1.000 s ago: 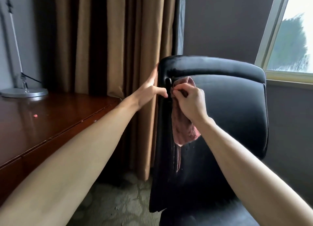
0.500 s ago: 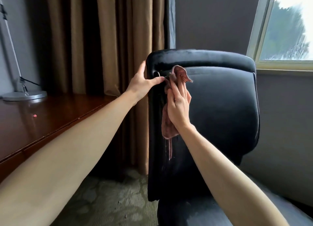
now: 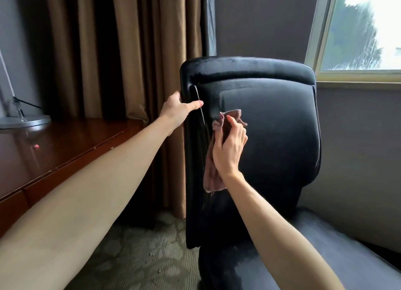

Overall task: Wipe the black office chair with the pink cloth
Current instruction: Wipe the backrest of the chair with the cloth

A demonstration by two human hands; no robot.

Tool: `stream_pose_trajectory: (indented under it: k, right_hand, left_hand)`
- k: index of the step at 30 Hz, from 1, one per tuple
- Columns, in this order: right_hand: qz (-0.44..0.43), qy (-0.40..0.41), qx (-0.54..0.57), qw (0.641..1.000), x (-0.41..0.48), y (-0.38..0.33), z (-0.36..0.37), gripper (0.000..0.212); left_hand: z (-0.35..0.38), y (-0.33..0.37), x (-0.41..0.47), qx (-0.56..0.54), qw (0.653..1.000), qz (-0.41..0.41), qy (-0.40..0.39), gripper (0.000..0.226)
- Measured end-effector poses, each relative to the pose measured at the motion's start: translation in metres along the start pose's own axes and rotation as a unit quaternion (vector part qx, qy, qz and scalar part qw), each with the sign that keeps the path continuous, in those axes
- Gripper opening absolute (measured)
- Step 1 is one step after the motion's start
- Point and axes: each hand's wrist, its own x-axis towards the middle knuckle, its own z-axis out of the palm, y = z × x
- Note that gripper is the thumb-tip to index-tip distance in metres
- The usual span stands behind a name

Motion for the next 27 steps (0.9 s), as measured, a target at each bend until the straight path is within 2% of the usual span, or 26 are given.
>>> stream_pose_trajectory:
  k: [2, 6, 8, 12, 16, 18, 21, 24, 27]
  right_hand:
    - [0.0, 0.023, -0.017, 1.0, 0.016, -0.002, 0.008, 0.02]
    - [-0.004, 0.056, 0.038, 0.998, 0.03, -0.002, 0.013, 0.013]
    - [-0.025, 0.067, 0.064, 0.995, 0.033, -0.003, 0.013, 0.024]
    - [-0.083, 0.05, 0.023, 0.995, 0.036, -0.006, 0.014, 0.018]
    - [-0.129, -0.005, 0.012, 0.992, 0.02, 0.0, 0.006, 0.032]
    - [-0.13, -0.011, -0.005, 0.991, 0.014, 0.004, 0.005, 0.031]
    - [-0.101, 0.0, 0.01, 0.995, 0.009, 0.003, 0.005, 0.018]
    - [-0.095, -0.005, 0.028, 0.995, 0.018, -0.01, 0.004, 0.01]
    - [-0.113, -0.009, 0.037, 0.993, 0.029, -0.027, 0.013, 0.01]
  left_hand:
    - [0.0, 0.001, 0.001, 0.001, 1.0, -0.003, 0.003, 0.072]
    - [0.002, -0.002, 0.004, 0.004, 1.0, -0.005, 0.004, 0.075]
    - [0.001, -0.004, 0.005, 0.003, 1.0, -0.005, 0.006, 0.077]
    - [-0.001, -0.001, 0.0, 0.006, 1.0, -0.014, 0.008, 0.088]
    - [-0.004, -0.007, 0.006, 0.004, 1.0, -0.018, 0.016, 0.1]
    - [-0.004, -0.005, 0.002, 0.004, 1.0, -0.017, 0.01, 0.094]
    - [-0.003, -0.002, -0.002, 0.007, 1.0, -0.014, 0.008, 0.086]
    - [-0.004, -0.003, -0.002, 0.008, 1.0, -0.017, 0.012, 0.103]
    - [-0.004, -0.002, -0.003, 0.005, 1.0, -0.015, 0.016, 0.098]
